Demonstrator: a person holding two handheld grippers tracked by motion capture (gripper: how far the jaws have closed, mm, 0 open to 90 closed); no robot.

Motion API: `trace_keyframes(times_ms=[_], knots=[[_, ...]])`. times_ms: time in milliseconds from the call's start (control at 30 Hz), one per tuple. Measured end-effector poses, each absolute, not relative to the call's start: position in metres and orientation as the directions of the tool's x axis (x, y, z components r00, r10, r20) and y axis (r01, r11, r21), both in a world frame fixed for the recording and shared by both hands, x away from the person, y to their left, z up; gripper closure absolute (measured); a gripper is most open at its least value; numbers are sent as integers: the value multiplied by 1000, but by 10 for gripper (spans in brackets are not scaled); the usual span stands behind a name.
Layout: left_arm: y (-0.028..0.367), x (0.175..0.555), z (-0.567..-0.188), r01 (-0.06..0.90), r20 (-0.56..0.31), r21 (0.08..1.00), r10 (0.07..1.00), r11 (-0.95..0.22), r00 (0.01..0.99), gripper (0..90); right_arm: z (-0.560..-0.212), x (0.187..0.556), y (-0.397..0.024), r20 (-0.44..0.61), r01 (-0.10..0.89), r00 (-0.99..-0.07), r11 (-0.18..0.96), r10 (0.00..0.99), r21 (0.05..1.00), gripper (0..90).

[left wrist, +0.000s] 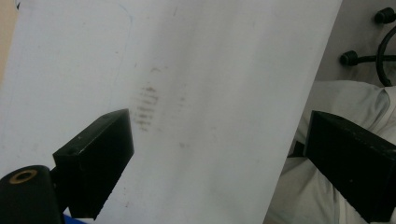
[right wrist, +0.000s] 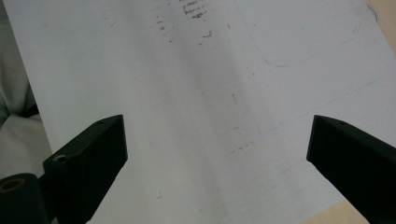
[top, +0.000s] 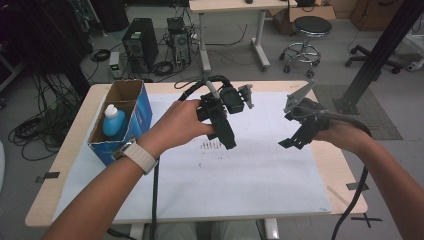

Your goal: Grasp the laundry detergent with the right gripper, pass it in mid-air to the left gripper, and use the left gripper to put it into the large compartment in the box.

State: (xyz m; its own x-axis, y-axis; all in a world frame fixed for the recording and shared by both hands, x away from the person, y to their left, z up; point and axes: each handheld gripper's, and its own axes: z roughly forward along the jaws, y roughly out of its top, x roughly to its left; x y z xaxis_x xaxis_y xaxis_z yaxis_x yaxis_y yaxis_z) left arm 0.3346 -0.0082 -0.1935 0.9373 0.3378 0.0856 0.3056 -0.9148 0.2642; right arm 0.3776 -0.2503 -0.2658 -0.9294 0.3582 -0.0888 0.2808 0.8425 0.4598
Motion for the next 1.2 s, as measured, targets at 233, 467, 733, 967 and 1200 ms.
trace_keyframes(times_ms=[233, 467, 733, 967, 1200], knots=[[-13, 328, -191, 274, 97, 260, 307, -926, 947, 89, -260, 382, -249, -103, 271, -930, 846, 353, 460, 49], [-16, 326, -189, 252, 97, 267, 286, -930, 953, 89, -257, 387, -250, -105, 269, -931, 851, 350, 450, 51], [-18, 324, -189, 248, 105, 265, 284, -932, 953, 88, -258, 385, -248, -109, 258, -935, 858, 338, 444, 54], [-18, 325, -189, 251, 103, 266, 286, -931, 953, 88, -258, 386, -249, -110, 261, -933, 858, 341, 443, 53], [-19, 325, -189, 253, 100, 269, 288, -929, 952, 89, -258, 385, -249, -114, 257, -934, 857, 339, 446, 54]])
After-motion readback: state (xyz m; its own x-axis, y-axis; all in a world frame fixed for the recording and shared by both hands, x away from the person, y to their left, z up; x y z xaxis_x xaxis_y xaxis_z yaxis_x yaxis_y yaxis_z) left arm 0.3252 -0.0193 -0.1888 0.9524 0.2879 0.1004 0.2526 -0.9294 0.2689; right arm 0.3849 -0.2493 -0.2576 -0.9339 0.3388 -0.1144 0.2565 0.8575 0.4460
